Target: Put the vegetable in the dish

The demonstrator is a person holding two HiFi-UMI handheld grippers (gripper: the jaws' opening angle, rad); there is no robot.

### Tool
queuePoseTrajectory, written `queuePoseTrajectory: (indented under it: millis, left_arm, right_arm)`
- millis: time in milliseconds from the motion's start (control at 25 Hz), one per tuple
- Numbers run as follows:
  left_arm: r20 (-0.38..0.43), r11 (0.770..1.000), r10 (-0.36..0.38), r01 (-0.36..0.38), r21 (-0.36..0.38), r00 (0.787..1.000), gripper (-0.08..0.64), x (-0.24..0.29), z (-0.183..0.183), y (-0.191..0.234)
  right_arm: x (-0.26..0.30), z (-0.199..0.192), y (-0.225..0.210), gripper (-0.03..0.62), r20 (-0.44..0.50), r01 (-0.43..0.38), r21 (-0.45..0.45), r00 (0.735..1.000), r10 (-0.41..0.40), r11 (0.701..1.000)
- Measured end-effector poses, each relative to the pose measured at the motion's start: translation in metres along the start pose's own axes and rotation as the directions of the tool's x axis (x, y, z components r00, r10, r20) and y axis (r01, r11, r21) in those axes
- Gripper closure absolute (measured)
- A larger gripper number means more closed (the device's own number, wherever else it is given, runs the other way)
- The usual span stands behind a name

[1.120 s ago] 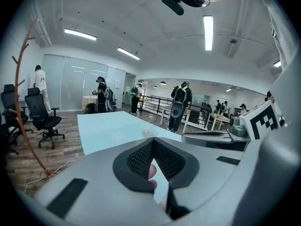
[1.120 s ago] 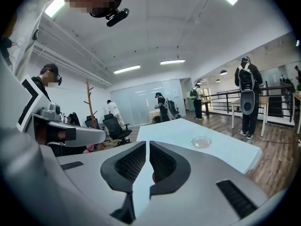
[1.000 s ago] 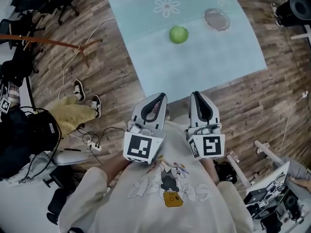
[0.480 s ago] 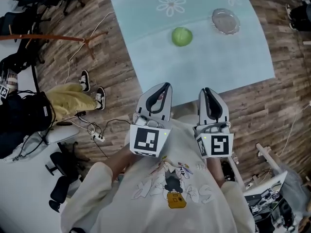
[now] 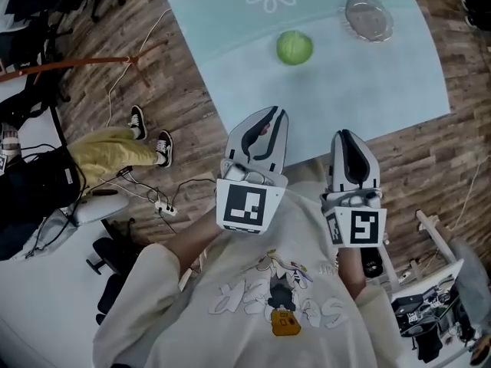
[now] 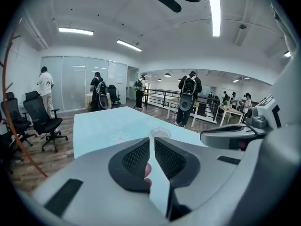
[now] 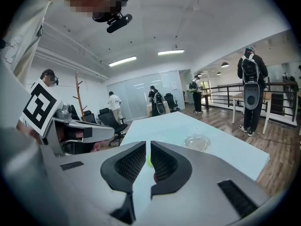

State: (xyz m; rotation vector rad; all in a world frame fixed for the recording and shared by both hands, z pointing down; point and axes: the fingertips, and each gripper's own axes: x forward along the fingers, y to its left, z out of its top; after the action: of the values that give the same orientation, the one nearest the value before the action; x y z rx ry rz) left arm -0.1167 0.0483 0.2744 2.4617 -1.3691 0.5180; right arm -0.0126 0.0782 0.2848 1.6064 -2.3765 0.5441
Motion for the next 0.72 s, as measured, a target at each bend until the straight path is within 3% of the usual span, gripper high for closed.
queuePoseTrajectory:
  millis: [160,320,480,720]
  left_arm:
    - [-0.007,1.0,-0.011,0.011,0.011,1.0,0.482,0.017,-0.008,0.01]
    - [-0.038,0.999,-0.003,0.002,-0.043,0.999,0.37,0.034,-0.016,0.012]
    - [-0.029,1.0,-0.03,0.03,-0.002,0.999,0.253,0.063,-0.027,0.016]
    - [-0.037,1.0,-0.009,0.009,-0.01,0.999,0.184,0.101,-0.045,0.031]
  right_arm:
    - [0.012,-0.004,-0.007,0.552,-0.016,0.009,-0.01,1.0,-0.01,1.0]
    - [0.021,-0.006,-0.009,0.552,-0.032,-0.006,-0.017,0.999,0.005,1.0]
    - [0.036,-0.008,-0.017,0.552,-0.039,-0.009,-0.015,0.999,0.008,1.0]
    - [0.054,-0.025,-0.027,0.552,-0.072,0.017,0.012,0.997,-0.016,1.0]
